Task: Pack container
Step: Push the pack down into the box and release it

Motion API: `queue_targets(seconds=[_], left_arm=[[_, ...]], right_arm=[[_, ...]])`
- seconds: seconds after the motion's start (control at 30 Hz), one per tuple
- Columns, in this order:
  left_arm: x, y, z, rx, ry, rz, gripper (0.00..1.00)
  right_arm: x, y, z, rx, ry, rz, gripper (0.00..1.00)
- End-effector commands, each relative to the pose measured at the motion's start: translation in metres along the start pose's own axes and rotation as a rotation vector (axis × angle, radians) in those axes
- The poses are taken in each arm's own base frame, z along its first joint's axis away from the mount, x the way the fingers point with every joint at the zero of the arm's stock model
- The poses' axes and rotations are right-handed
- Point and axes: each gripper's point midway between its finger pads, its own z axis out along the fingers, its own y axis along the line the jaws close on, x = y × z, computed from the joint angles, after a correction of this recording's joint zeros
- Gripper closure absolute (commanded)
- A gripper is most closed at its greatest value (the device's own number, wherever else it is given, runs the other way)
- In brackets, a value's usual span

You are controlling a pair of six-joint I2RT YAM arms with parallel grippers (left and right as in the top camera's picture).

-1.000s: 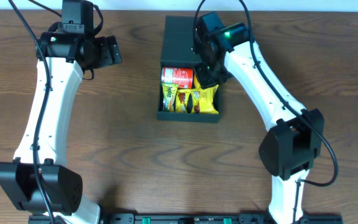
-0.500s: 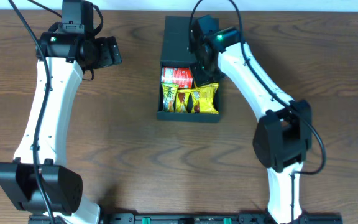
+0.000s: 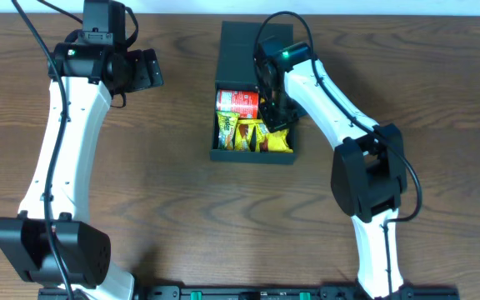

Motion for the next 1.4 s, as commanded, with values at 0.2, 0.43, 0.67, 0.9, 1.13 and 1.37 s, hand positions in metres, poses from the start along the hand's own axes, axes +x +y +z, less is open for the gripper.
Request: queue_targets(seconds=[0.2, 0.43, 0.67, 0.9, 1.13, 1.37], left_arm=[[0.002, 0.004, 0.003, -0.013, 0.012, 0.003, 0.02], [0.001, 0.004, 0.003, -0.013, 0.010, 0.003, 0.02], [0.003, 0.004, 0.003, -0.014, 0.015, 0.004, 0.02], [0.003, 0.004, 0.003, -0.014, 0.015, 0.004, 0.02], [0.003, 0.004, 0.003, -0.014, 0.015, 0.003, 0.03], [0.003, 0.004, 0.003, -0.014, 0.016, 0.003, 0.02]], right_arm=[[0.003, 0.000, -0.003, 0.020, 0.004, 0.015, 0.99], [-0.015, 0.005, -0.032, 0.005, -0.131, 0.015, 0.98], [-0.005, 0.008, -0.014, -0.003, -0.077, 0.006, 0.98], [0.015, 0.007, 0.010, 0.005, 0.002, 0.003, 0.99], [0.015, 0.007, 0.013, 0.007, 0.001, 0.003, 0.98], [0.007, 0.006, -0.013, 0.005, -0.043, 0.014, 0.99]])
